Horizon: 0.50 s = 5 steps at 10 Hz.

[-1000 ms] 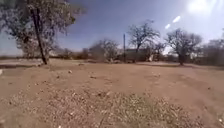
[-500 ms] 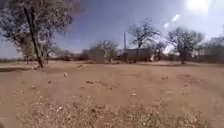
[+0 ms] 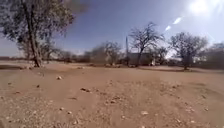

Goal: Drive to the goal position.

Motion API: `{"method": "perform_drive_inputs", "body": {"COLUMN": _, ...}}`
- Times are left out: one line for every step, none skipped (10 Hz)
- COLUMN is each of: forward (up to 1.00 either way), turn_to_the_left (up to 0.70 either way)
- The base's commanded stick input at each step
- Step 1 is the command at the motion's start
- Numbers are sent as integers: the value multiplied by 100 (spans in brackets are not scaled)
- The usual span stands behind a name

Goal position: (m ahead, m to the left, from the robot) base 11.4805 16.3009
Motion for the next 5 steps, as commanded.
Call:
{"method": "perform_drive_inputs", "body": {"forward": 100, "turn_to_the_left": 0}}
{"method": "perform_drive_inputs", "body": {"forward": 100, "turn_to_the_left": 0}}
{"method": "perform_drive_inputs", "body": {"forward": 100, "turn_to_the_left": 0}}
{"method": "perform_drive_inputs", "body": {"forward": 100, "turn_to_the_left": 0}}
{"method": "perform_drive_inputs", "body": {"forward": 100, "turn_to_the_left": 0}}
